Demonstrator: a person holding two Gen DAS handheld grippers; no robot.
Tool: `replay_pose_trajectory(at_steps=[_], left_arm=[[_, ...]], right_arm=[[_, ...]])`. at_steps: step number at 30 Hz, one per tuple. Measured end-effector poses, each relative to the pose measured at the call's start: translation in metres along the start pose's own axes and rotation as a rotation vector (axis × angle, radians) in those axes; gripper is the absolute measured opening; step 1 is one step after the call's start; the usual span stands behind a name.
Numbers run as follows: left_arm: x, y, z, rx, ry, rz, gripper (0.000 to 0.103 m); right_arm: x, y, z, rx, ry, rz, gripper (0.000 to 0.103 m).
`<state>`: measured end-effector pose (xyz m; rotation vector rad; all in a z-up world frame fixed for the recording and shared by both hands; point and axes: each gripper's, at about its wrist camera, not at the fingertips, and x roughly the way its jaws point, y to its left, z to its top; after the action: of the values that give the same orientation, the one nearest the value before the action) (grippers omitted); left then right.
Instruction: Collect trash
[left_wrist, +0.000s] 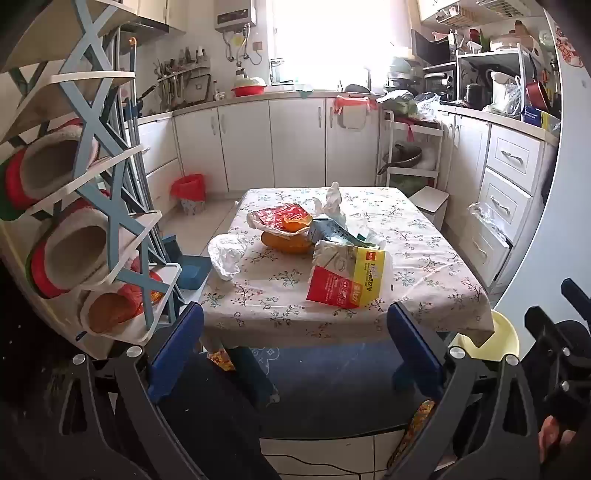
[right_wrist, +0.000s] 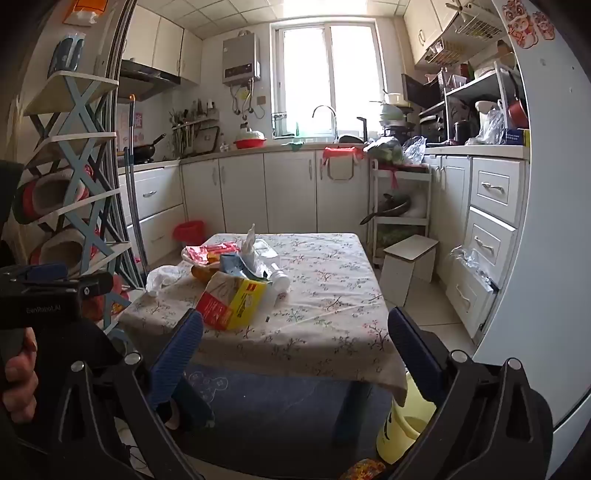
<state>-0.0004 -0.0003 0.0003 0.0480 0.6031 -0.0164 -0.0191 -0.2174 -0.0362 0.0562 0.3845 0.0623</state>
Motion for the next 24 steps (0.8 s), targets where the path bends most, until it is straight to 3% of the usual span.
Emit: replay_pose_trajectory(at_steps=[24], left_arm=[[-0.003, -0.014, -0.002, 0.015, -0.002, -0.005, 0.095]], right_arm=[[-0.002, 0.002, 0.001, -0.001, 0.014, 0.009, 0.096]])
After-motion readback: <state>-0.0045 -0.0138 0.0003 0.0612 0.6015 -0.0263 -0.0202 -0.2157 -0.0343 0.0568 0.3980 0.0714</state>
